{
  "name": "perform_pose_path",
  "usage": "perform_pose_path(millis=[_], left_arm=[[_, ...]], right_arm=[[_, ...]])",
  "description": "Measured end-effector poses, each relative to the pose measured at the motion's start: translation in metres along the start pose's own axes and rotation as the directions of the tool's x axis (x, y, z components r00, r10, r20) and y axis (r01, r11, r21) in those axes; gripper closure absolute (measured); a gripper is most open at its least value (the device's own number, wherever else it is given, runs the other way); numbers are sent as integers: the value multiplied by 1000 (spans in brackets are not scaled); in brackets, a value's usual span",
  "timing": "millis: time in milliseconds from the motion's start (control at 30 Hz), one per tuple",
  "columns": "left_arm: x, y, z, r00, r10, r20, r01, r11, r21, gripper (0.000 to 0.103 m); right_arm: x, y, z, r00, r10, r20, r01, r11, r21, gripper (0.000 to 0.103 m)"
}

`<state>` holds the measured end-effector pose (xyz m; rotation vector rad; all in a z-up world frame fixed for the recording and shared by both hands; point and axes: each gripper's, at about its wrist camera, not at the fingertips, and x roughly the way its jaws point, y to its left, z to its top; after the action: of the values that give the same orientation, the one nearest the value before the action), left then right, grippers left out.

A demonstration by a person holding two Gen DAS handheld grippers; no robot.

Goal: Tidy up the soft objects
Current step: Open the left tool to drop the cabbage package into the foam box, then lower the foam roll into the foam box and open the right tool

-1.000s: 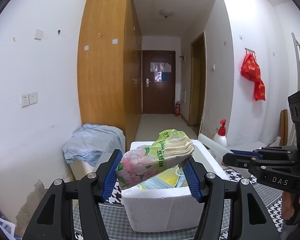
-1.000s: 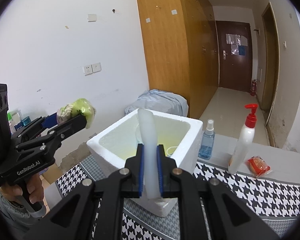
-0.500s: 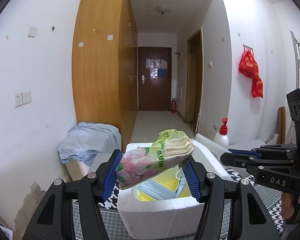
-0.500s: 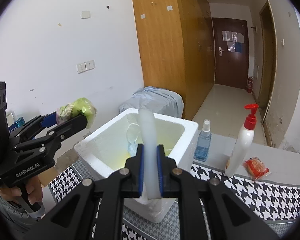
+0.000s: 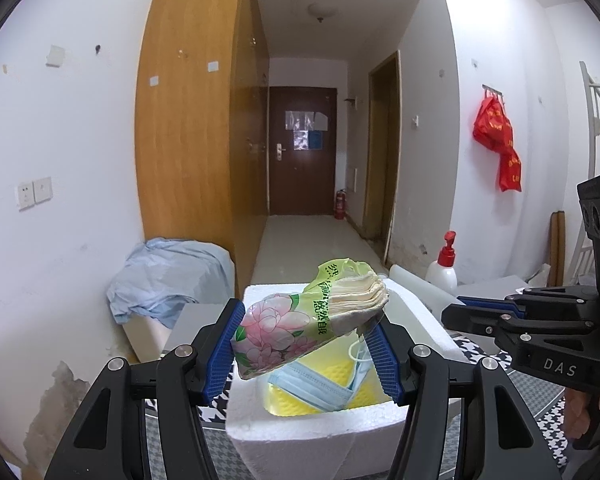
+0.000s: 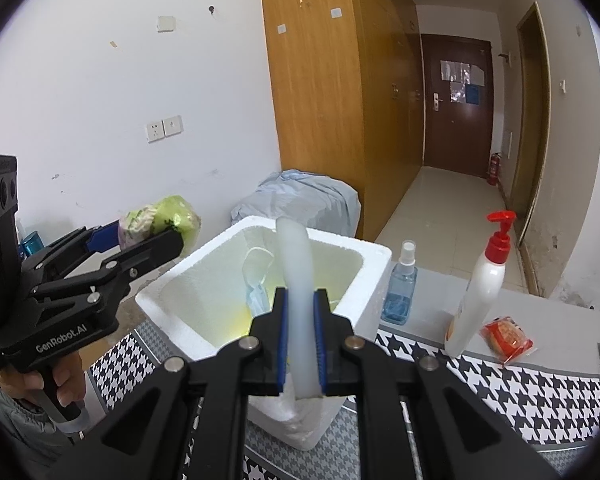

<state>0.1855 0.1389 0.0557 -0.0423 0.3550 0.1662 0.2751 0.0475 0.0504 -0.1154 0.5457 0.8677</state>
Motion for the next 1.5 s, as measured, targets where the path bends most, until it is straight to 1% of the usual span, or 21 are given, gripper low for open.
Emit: perform_pose_path(millis=[367, 767, 833, 867, 900, 933, 1000, 1033, 1167, 1500], left_arm=[[15, -8, 2, 999, -45, -22, 45, 999, 12, 42], [30, -12, 0, 996, -61, -58, 62, 998, 17, 41], [30, -13, 1, 996, -62, -58, 63, 998, 19, 39], [30, -14, 1, 997, -61, -54, 63, 998, 22, 33], [31, -13, 2, 997, -61, -52, 62, 998, 24, 24], [31, -13, 2, 997, -58, -49, 59, 998, 24, 20], [30, -13, 2, 998, -43, -36, 44, 999, 21, 9], [29, -12, 2, 999, -37, -33, 38, 999, 25, 7], [27, -12, 1, 1000, -16, -18, 17, 999, 30, 1], [15, 1, -2, 1000, 27, -5, -27, 1000, 10, 1]], right_arm=[[-7, -11, -4, 999, -39, 7, 38, 999, 20, 88], [-9, -17, -7, 999, -51, 7, 51, 998, 33, 88], [-10, -17, -7, 999, -50, 10, 50, 998, 35, 88], [-10, -17, -7, 999, -52, 10, 52, 998, 34, 88], [-10, -18, -7, 999, -53, 12, 53, 998, 34, 88], [-11, -18, -7, 998, -54, 13, 54, 998, 35, 88], [-11, -18, -6, 998, -56, 15, 56, 998, 36, 88], [-12, -18, -7, 998, -57, 15, 56, 998, 36, 88], [-11, -17, -7, 998, -58, 14, 58, 998, 35, 88], [-7, -10, -4, 999, -48, 13, 48, 999, 26, 88]])
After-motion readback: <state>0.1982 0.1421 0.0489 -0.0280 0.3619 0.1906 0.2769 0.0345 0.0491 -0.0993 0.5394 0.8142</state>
